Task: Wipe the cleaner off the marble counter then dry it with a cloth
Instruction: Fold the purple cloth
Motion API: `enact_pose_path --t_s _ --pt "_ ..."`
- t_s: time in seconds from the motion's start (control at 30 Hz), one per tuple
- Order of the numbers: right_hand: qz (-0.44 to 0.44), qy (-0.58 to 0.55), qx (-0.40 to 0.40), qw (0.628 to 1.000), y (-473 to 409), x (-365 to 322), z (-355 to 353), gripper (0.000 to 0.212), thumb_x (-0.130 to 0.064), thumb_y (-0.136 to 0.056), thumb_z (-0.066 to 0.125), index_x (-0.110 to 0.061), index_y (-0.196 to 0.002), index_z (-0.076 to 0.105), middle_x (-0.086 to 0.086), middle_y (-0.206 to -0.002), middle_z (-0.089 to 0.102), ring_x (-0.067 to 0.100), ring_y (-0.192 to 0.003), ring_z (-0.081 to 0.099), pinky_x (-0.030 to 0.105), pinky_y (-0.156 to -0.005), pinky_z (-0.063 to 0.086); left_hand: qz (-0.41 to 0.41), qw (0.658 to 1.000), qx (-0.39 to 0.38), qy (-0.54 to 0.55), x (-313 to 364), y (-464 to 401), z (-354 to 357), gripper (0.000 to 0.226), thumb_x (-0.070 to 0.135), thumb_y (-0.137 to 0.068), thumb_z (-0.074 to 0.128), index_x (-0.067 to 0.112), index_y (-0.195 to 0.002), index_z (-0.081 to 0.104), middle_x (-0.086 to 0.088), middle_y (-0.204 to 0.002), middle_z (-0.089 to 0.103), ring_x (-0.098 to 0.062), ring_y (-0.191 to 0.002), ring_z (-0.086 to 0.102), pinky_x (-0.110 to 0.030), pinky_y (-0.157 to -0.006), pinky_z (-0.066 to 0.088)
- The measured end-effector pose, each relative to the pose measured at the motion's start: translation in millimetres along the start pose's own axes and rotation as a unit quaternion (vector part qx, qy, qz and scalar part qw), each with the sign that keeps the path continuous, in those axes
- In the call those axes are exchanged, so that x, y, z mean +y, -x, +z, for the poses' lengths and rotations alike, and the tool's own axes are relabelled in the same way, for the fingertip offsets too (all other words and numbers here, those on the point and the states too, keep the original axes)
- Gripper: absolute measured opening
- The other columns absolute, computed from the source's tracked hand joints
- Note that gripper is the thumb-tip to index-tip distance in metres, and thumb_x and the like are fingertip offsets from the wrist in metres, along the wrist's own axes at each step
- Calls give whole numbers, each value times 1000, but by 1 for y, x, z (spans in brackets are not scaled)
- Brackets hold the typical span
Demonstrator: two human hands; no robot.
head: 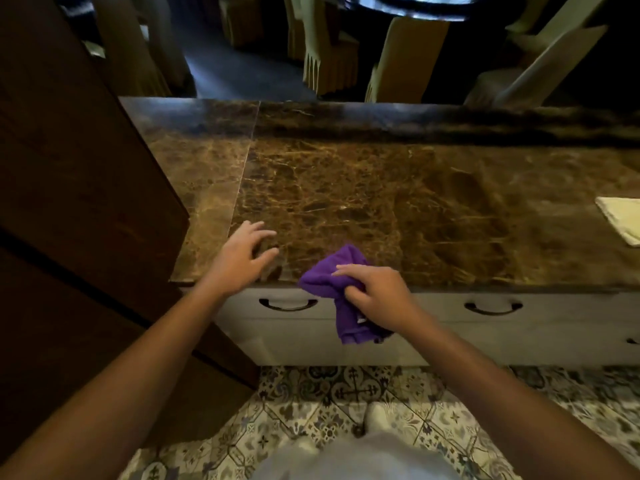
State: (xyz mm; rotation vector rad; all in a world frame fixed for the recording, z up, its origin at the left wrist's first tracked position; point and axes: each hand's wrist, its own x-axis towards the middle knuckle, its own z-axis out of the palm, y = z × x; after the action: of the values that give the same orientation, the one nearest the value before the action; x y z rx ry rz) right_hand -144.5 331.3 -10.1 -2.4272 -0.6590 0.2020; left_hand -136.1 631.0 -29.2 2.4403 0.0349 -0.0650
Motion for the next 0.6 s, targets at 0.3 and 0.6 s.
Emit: enact_pose_path --t_s 0.3,0.6 --pt "34 -406 20 913 23 -57 -56 32 -41 -98 58 -17 -109 76 20 -96 75 33 -82 68 45 -73 52 51 947 -12 318 117 85 7 65 60 -82 64 24 -136 59 6 -126 72 -13 -118 69 -35 -97 57" --pt "168 -718 4 675 68 -59 -62 53 -61 -74 71 -19 -102 84 9 -106 81 23 -96 78 36 -79 62 56 924 104 364 155 92 9 31 44 -75 86 33 -98 68 10 -95 76 -9 -85 72 -25 -73 59"
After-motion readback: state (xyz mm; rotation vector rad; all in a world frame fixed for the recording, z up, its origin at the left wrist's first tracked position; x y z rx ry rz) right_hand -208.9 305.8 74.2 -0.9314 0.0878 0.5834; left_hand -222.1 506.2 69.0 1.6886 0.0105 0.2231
